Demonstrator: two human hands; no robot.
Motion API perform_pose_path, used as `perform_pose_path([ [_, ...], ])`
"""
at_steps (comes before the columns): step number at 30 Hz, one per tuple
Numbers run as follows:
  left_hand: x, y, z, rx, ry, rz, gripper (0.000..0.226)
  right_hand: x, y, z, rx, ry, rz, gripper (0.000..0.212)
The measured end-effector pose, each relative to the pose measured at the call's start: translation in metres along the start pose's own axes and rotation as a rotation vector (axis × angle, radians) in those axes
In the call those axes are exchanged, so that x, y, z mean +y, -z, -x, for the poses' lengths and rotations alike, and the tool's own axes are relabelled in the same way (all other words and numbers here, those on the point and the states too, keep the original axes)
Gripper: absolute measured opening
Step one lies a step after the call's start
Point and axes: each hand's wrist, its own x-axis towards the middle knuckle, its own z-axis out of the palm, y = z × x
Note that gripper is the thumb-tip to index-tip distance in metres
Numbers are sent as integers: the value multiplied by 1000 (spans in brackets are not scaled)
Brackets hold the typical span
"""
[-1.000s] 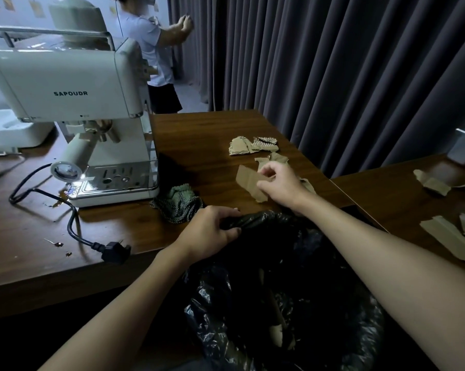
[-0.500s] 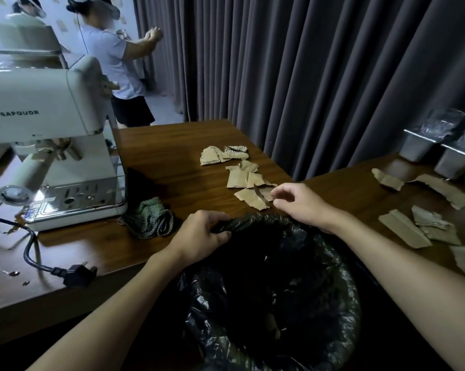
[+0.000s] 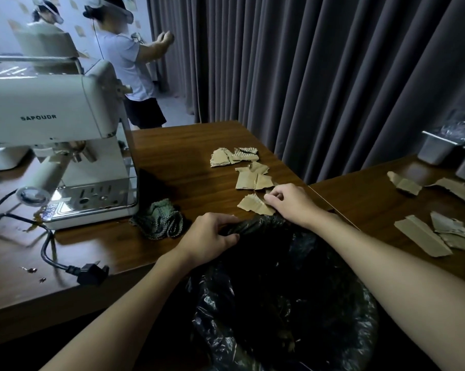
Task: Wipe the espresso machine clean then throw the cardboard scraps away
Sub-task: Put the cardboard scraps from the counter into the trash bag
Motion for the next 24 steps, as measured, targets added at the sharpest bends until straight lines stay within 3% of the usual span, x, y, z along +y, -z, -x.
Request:
perform_pose_path([
  [3,0,0,-1,1,4,7,43,-6,-6,-3,3,-33,6,34],
  [7,0,0,0,-1,-5,16,41,-10,-7,-8,-60,-102,52,19],
  [11,0,-1,1,-1,-15,21,38,-10,-7,-9,-78,-140,16,44],
  [14,-1,-1,0,6,-12,19,42,-7,0,-5,-55,-32,-132,9],
  [18,-1,-1,0,6,-4,38,41,-5,16,5,-67,57,-312,10],
  [21,-1,-1,0,16,-1,44,40,-2,36,17,-251,52,-537,21],
  [24,-2,-1,-1,12,3,46,42,-2,57,28,-510,43,-394,25],
])
